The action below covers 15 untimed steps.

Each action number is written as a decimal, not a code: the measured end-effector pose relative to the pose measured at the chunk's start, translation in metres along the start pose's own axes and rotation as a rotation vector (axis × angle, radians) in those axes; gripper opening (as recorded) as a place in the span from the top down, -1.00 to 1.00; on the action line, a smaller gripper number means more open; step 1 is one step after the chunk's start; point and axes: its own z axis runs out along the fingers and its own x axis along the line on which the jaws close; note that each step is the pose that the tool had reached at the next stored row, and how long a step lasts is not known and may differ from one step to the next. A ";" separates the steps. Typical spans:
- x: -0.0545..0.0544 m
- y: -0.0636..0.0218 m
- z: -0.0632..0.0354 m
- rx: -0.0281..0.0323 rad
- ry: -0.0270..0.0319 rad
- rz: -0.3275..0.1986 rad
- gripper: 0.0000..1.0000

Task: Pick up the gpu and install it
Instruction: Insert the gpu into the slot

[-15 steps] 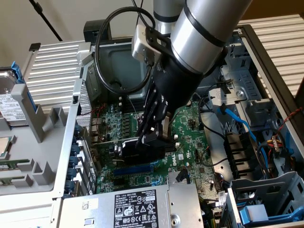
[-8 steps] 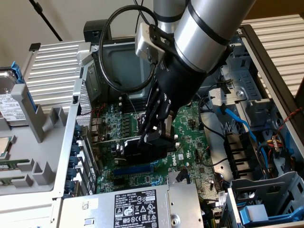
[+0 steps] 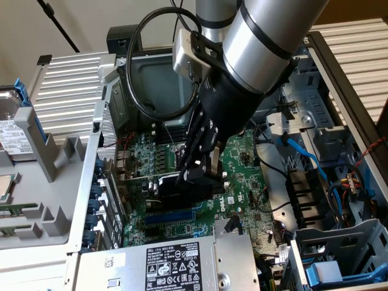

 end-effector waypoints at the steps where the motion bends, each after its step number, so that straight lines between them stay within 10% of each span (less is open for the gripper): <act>1: 0.000 0.0000 0.0000 -0.0001 -0.0001 0.000 0.47; 15: 0.005 -0.0003 -0.0001 -0.0007 -0.0115 0.017 0.47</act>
